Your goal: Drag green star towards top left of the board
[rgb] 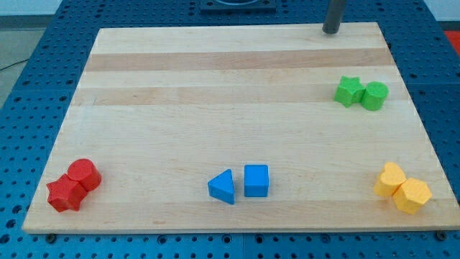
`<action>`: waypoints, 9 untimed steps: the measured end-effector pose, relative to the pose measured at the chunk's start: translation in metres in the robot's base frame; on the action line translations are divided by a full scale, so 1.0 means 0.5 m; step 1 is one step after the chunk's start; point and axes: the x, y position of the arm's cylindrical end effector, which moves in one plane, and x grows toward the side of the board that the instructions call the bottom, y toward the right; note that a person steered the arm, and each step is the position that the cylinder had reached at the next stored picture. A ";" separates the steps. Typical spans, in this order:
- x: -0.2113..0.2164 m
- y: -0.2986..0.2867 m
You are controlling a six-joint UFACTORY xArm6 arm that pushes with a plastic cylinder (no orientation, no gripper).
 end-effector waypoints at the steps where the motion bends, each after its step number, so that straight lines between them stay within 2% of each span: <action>1: 0.015 -0.031; 2: 0.076 -0.115; 3: 0.187 -0.201; 4: 0.317 -0.236; 5: 0.457 -0.211; 6: 0.515 -0.156; 7: 0.486 -0.111; 9: 0.479 0.002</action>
